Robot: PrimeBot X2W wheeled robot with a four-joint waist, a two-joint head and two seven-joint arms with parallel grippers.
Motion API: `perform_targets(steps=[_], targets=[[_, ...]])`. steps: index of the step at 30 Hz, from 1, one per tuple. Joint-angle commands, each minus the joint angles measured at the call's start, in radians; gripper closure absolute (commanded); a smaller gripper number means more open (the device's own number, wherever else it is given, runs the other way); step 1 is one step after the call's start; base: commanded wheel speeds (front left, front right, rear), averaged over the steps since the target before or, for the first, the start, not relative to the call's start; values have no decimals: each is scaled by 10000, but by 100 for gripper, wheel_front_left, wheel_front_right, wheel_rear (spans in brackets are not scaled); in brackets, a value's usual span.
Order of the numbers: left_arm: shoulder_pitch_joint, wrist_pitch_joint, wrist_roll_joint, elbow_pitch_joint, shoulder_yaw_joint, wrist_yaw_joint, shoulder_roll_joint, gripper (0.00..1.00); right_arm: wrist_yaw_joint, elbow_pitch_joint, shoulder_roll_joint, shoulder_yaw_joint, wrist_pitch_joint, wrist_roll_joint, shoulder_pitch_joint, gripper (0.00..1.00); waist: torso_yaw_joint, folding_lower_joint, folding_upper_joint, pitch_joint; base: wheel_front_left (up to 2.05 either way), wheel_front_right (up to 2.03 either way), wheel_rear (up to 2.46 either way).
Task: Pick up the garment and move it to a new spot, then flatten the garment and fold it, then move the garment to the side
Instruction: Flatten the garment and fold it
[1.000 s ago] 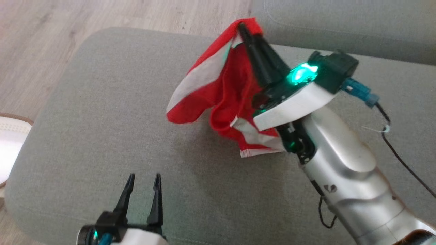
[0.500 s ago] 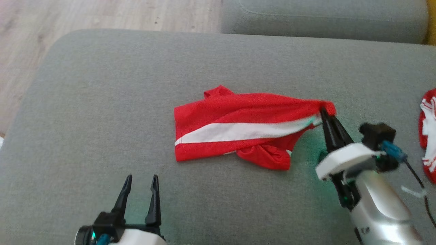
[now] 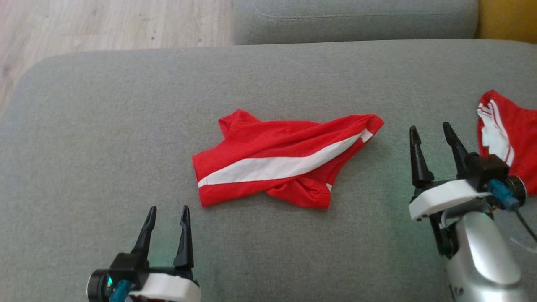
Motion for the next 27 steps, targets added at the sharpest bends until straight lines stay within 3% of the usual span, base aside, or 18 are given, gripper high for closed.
perform_targets(steps=[1, 7, 16, 27], targets=[[-514, -51, 39, -244, 368, 37, 3, 0, -6, -640, 176, 174, -67, -269, 105, 0, -95, 0, 0, -43, 0, 0, 0], [-986, -51, -161, -27, 277, -85, 3, 0, -6, -1560, 397, 469, -67, -647, 943, 0, -327, 0, 0, 46, 0, 0, 0], [-2488, -51, -1364, 2161, -42, -556, 3, 0, -6, -1486, 418, 1112, -67, -121, 1062, 0, -798, 0, 0, 490, 0, 0, 0], [-3432, -51, -2647, 4240, -664, -1152, 3, 3, -6, -1303, 420, 1086, -67, -20, 915, 0, -969, 0, 0, 826, 0, 0, 0]])
